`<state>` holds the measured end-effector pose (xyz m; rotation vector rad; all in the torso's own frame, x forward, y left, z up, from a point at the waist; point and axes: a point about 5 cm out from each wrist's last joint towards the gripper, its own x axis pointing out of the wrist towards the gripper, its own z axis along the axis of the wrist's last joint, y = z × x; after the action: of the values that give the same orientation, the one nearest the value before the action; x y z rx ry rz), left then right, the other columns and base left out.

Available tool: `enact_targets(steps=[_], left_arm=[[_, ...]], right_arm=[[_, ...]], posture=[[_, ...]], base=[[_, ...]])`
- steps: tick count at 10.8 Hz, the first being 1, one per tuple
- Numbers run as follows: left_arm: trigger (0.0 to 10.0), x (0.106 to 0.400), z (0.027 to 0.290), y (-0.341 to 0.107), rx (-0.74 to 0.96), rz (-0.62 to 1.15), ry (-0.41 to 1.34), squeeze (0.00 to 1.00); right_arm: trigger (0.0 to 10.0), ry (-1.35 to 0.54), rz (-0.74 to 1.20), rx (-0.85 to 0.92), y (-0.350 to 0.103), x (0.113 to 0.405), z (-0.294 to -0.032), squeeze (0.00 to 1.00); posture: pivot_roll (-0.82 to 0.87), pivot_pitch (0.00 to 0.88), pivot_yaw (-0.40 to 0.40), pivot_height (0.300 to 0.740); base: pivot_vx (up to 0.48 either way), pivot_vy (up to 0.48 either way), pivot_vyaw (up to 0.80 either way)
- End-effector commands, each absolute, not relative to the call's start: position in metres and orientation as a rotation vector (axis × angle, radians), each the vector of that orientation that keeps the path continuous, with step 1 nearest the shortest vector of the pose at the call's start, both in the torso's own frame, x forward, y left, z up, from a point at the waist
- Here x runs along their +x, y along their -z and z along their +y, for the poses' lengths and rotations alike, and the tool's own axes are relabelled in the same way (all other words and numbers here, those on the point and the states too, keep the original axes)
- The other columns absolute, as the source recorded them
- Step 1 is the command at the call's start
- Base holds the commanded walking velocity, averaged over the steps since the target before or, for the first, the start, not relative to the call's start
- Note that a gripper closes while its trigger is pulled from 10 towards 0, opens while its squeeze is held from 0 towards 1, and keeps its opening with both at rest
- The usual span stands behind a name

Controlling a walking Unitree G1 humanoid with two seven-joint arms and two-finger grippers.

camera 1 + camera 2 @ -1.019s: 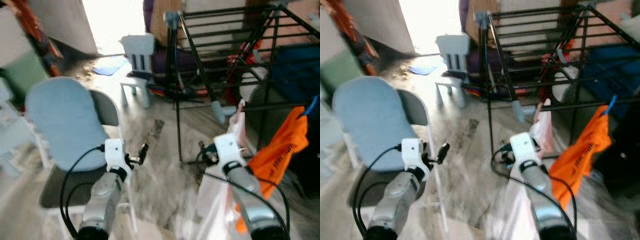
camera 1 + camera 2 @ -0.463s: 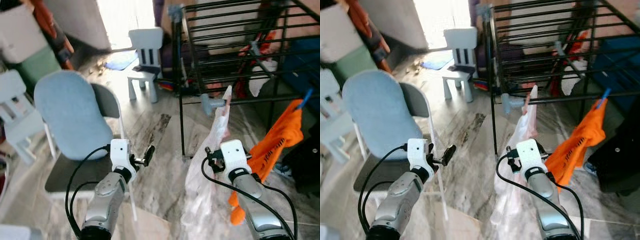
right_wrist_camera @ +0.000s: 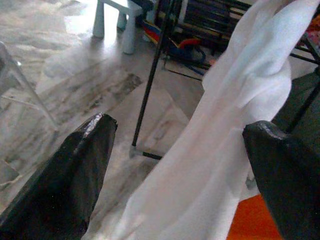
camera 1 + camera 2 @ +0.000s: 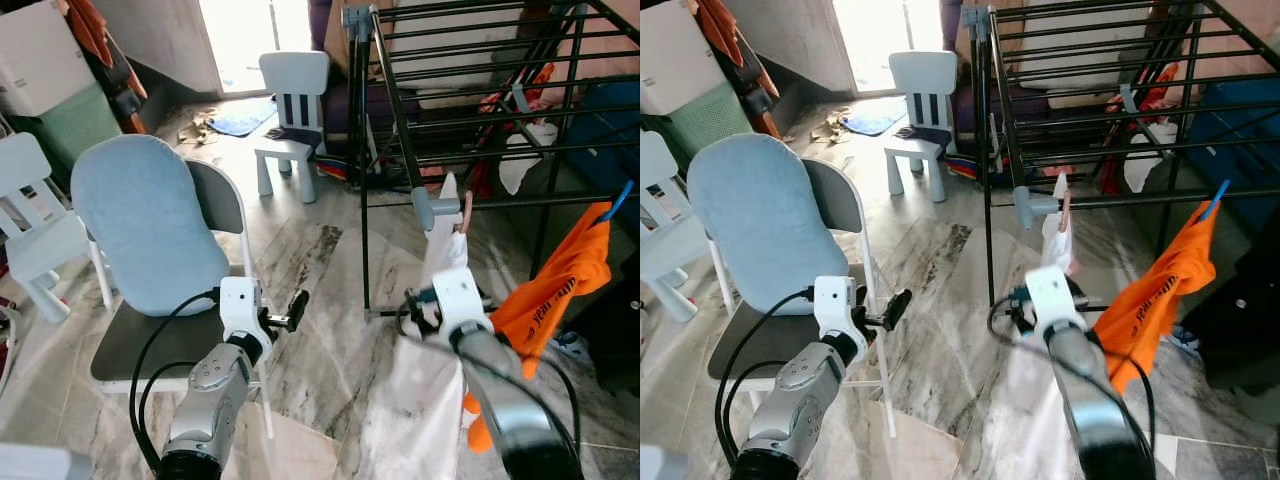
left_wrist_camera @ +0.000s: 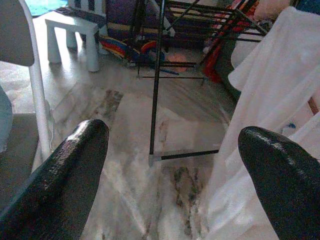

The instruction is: Hang hanger

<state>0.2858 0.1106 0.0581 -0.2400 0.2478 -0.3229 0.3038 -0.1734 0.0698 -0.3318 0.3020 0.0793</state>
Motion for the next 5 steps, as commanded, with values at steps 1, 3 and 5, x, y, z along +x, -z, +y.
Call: enact_targets(steps=[1, 3, 5], left_arm=[[10.0, 0.286, 0.114, -0.060, -0.222, 0.247, 0.325, 0.00], [10.0, 0.283, 0.113, -0.059, -0.222, 0.261, 0.338, 0.00], [10.0, 0.281, 0.108, -0.058, -0.223, 0.274, 0.360, 0.00]], right_arm=[[10.0, -0.053, 0.342, -0.340, -0.064, 0.303, -0.177, 0.36], [10.0, -0.025, 0.313, -0.373, -0.070, 0.307, -0.188, 0.34], [10.0, 0.018, 0.344, -0.394, -0.066, 0.308, -0.205, 0.00]], posture=[[-0.23, 0.000, 0.090, 0.740], [-0.23, 0.000, 0.087, 0.740], [-0.23, 0.000, 0.087, 0.740]], base=[[0.000, 0.000, 0.00], [0.000, 0.000, 0.00], [0.000, 0.000, 0.00]])
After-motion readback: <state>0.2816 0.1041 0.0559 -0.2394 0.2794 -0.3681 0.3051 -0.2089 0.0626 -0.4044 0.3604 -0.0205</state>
